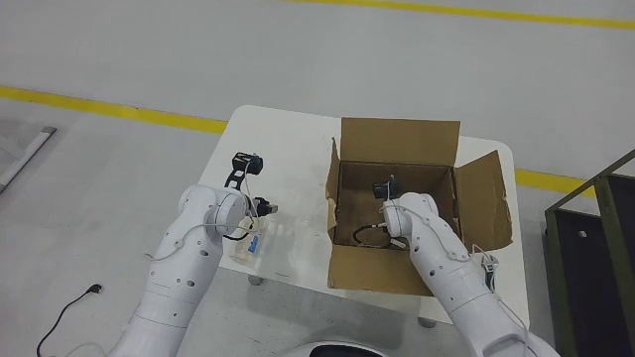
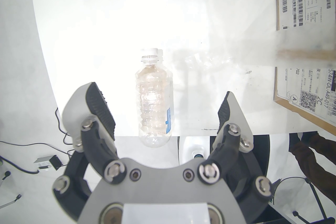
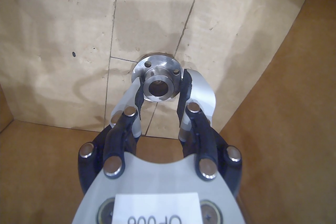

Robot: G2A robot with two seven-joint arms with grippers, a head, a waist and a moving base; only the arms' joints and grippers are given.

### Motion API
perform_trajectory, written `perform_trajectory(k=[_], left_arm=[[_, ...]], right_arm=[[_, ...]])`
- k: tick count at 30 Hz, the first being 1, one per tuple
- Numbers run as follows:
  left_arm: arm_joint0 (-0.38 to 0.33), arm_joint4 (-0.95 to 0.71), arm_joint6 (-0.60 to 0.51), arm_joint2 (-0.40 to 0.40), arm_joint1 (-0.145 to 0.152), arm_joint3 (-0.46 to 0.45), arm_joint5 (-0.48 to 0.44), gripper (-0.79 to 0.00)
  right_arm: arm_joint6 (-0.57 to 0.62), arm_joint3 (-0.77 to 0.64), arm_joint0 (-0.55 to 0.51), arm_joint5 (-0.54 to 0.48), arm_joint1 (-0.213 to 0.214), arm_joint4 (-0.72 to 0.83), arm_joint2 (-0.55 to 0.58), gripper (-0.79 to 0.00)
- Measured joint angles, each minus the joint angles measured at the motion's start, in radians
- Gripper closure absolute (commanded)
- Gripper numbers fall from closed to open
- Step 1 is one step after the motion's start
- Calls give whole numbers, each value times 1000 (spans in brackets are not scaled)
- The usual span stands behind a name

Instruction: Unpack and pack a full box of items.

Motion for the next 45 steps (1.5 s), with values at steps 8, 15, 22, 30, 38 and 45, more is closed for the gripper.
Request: perform_trajectory(k=[8,15,22,30,38,45], left_arm=[[0,0,0,0,0,0,0,-785],[0,0,0,0,0,0,0,-785],[0,0,0,0,0,0,0,-785],[0,0,0,0,0,0,0,-785],[0,0,0,0,0,0,0,-785],[0,0,0,0,0,0,0,-785]], right_arm=[[-14,38,16,-5,-7,3,-4,0],[-8,-14,27,-7,-3,0,22,0],[22,-166,2,-3,8,7,72,0],[112,-546,-75,-16,42,57,258,0],[118,-854,-141,5,74,145,539,0],[140,-955,-209,17,101,56,746,0]])
